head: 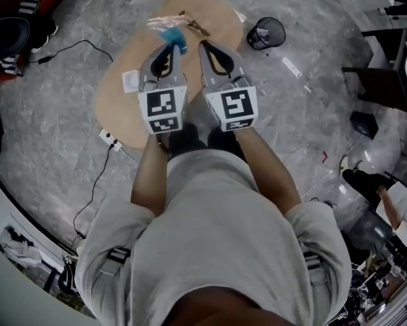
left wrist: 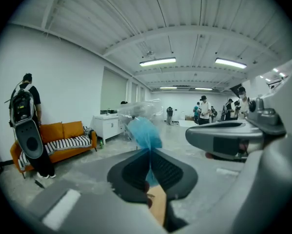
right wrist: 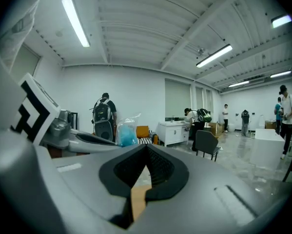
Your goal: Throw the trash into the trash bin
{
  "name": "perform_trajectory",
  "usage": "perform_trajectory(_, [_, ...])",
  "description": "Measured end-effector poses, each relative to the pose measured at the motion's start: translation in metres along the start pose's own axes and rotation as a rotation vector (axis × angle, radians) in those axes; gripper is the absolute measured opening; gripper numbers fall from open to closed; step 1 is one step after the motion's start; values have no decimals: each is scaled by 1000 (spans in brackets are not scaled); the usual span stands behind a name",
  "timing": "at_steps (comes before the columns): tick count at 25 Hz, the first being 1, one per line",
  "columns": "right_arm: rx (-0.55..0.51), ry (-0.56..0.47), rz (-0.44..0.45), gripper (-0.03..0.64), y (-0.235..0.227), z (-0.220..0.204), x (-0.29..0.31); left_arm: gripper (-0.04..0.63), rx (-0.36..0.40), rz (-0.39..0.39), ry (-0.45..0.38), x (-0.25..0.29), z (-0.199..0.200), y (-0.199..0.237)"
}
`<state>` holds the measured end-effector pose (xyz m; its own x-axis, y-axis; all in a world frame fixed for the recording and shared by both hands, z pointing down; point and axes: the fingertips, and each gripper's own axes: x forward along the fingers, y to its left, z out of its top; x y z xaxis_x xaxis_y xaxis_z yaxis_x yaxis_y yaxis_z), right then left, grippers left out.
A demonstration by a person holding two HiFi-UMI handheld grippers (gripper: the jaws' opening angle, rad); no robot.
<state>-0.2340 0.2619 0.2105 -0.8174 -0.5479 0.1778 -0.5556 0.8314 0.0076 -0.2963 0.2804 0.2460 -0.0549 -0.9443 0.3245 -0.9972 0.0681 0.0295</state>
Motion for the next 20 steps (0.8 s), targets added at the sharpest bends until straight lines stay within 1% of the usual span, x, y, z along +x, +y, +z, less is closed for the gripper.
perform_trajectory(2, [1,-17,-39,8,-35,4,-26,29,-3,-37,-6,11,9,-41])
perform_trajectory(7, [24,-45,-133,8,-120,6,-91,29,39,-125,-17,37,27,-148])
perform_trajectory(11, [35,-87,-200,8,-179,11,-143,29,21,-192,-24,57,39,-223])
perform_trajectory(15, [45,-106,-268,8,-234,4,-190,29,50,-228,-15,74,39,-284])
perform_trajectory(20, [88,-126,-355,8,-294,-6,-236,29,119,-281,-17,90,52,-349])
